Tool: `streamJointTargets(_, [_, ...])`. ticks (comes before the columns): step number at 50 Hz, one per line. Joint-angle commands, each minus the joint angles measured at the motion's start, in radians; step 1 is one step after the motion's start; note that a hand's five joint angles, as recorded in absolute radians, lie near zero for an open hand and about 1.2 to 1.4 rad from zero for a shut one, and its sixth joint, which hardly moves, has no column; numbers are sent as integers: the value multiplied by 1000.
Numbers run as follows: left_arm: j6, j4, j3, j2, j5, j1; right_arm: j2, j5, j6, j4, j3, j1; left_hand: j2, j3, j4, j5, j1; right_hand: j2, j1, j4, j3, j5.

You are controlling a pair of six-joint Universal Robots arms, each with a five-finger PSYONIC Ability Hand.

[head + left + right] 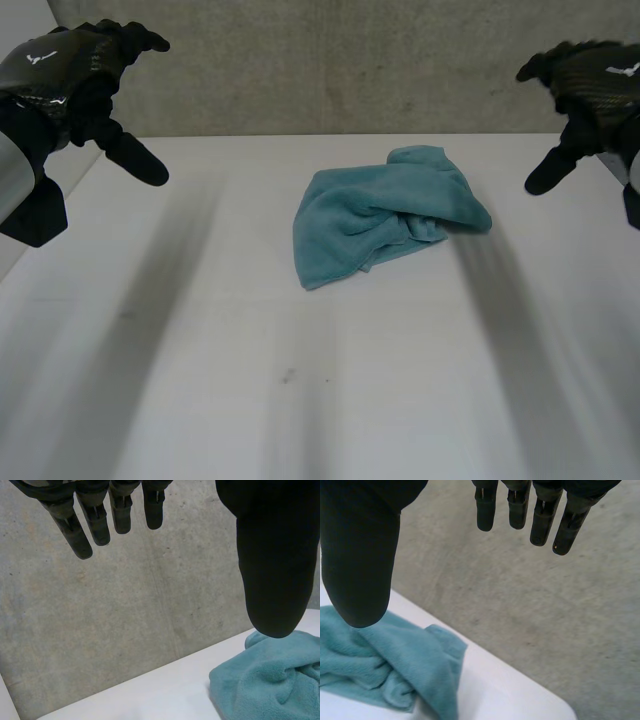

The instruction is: Fold the laundry

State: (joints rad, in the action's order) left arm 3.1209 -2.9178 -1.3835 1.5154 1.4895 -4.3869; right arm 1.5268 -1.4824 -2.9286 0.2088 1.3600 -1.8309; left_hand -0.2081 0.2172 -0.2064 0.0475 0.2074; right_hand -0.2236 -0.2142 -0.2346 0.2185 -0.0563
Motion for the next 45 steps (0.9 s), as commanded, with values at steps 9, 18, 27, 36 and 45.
streamJointTargets(9, [4,-38,-31,49,3,7,-357,142,-3,-153,-76,2,34,-43,32,-48,-33,49,40,60,-44,56])
streamJointTargets(18, [2,-87,-46,115,6,17,-732,139,0,-318,-316,-2,34,-43,32,-48,-33,49,40,60,-44,56])
streamJointTargets(27, [7,-143,-58,158,8,20,-1048,61,11,-356,-643,-28,34,-43,32,-48,-33,11,1,22,-6,18])
streamJointTargets(36, [7,-143,-57,187,8,20,-1142,39,14,-347,-786,-48,34,-43,32,-48,-33,-1173,-1182,-1162,1178,-1165])
streamJointTargets(45, [8,-144,-55,192,8,21,-842,100,13,-279,-591,-122,34,-43,32,-48,-33,-1173,-1182,-1162,1178,-1165])
